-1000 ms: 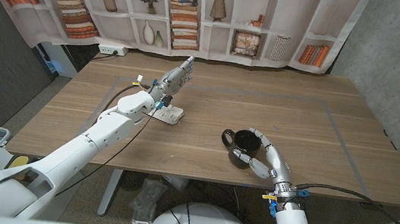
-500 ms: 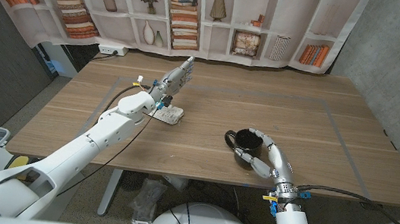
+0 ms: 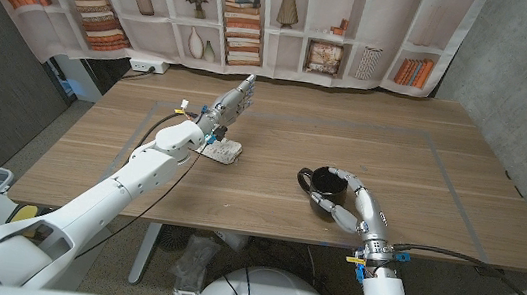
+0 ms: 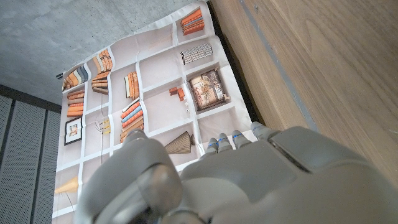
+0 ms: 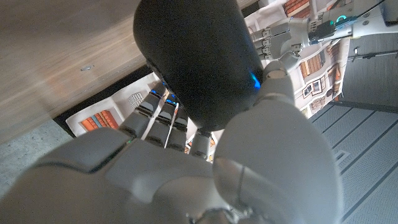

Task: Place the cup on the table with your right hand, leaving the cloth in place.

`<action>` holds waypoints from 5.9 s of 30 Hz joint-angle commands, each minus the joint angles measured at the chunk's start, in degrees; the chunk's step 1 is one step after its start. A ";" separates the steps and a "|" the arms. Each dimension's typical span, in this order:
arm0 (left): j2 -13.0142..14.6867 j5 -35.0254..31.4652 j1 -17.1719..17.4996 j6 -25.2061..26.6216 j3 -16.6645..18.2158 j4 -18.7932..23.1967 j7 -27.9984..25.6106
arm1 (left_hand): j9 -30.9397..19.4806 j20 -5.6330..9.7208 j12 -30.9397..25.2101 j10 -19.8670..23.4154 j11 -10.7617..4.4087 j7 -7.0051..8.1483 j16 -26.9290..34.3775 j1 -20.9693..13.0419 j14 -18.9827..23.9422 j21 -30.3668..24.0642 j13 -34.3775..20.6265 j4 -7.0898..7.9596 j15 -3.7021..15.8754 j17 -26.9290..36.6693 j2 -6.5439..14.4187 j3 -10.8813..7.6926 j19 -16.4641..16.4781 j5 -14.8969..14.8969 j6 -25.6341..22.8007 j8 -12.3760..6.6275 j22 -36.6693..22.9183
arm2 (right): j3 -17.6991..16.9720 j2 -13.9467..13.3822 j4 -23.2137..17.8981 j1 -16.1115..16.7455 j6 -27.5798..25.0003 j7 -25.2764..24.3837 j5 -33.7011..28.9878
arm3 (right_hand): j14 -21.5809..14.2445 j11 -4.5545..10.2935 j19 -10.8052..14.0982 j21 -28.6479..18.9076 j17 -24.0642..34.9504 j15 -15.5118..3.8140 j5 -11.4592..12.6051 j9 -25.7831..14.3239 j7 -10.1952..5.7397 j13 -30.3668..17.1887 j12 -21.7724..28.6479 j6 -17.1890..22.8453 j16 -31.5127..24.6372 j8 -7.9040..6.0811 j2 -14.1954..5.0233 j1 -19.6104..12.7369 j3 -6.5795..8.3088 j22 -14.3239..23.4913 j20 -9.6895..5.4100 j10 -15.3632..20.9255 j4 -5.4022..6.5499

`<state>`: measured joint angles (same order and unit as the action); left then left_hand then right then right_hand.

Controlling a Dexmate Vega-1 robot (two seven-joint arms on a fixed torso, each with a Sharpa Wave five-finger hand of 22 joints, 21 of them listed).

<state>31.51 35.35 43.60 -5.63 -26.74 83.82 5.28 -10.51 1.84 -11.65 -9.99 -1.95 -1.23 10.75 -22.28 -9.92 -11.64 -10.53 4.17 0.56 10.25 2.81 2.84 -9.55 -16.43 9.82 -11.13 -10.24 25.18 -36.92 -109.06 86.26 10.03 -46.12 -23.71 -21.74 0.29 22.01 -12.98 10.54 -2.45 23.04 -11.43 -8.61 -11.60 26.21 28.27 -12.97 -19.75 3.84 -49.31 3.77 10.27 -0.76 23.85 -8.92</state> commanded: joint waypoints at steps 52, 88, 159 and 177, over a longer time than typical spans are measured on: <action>-0.41 -0.56 -3.59 0.03 -0.12 -1.80 1.81 | -0.17 2.38 0.10 -1.81 0.14 -0.32 0.01 -0.62 -4.72 0.16 -0.16 0.14 -0.34 0.31 0.51 0.93 -7.58 0.24 0.69 -0.10 -0.19 | -6.95 1.87 -2.11 3.23 -0.01 -3.53 2.12 | -4.54 8.95 3.75 -0.55 0.30 -5.69 -1.94 -0.04 0.24 0.21 -0.52 2.44 -0.14 0.58 -7.20 -7.68 0.50 0.32 -0.08 11.27 1.28; 0.47 -1.17 -2.30 1.29 0.04 1.68 -0.49 | -0.17 2.40 0.06 -1.75 0.10 -0.36 0.04 -0.72 -4.68 0.14 -0.16 0.14 -0.32 0.30 0.65 1.19 -7.56 0.28 0.62 -0.12 -0.19 | -13.10 5.17 1.38 5.93 7.09 -3.79 6.86 | -5.73 9.39 4.94 -0.47 0.39 -6.16 -2.88 -0.07 -0.13 0.30 -1.07 3.51 0.23 0.97 -7.46 -7.88 0.27 0.34 -0.25 12.33 1.57; 0.52 -2.06 -4.30 2.37 -0.61 1.87 0.16 | -0.17 2.39 0.09 -1.87 0.13 -0.34 0.03 -0.97 -4.78 0.14 -0.15 0.13 -0.31 0.30 0.93 1.71 -7.61 0.35 0.69 -0.08 -0.19 | -20.29 12.10 10.49 6.01 14.37 -10.33 8.28 | -5.16 10.75 5.65 0.08 0.51 -7.08 -4.22 -0.15 -1.19 0.39 -2.78 4.60 1.42 2.09 -7.75 -7.72 -0.42 0.43 -0.77 12.75 2.12; 0.54 -2.55 -3.94 3.31 -0.93 3.54 -1.06 | -0.17 2.41 0.07 -1.84 0.09 -0.34 0.00 -1.03 -4.89 0.14 -0.15 0.13 -0.35 0.30 0.99 1.88 -7.65 0.36 0.68 -0.09 -0.19 | -22.28 13.19 14.20 5.15 15.74 -11.73 10.11 | -4.83 11.17 5.03 0.49 0.51 -7.12 -4.48 -0.17 -1.95 0.39 -3.10 5.28 1.64 2.23 -7.73 -7.62 -0.65 0.44 -0.58 13.13 2.23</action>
<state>32.08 33.07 39.50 -2.78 -27.45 86.56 4.82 -10.51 1.84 -11.65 -9.99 -1.95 -1.23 10.75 -23.03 -9.92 -11.64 -10.53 4.25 0.56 10.25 3.56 4.18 -9.55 -16.10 9.82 -11.13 -10.24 4.00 -24.27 -96.85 91.93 24.83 -57.13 -14.77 -26.58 -0.72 27.06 -12.52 10.79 -2.66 18.55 -11.45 -10.44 -11.08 22.70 33.38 -11.42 -17.73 1.40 -52.31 2.39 10.52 -1.32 24.84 -7.54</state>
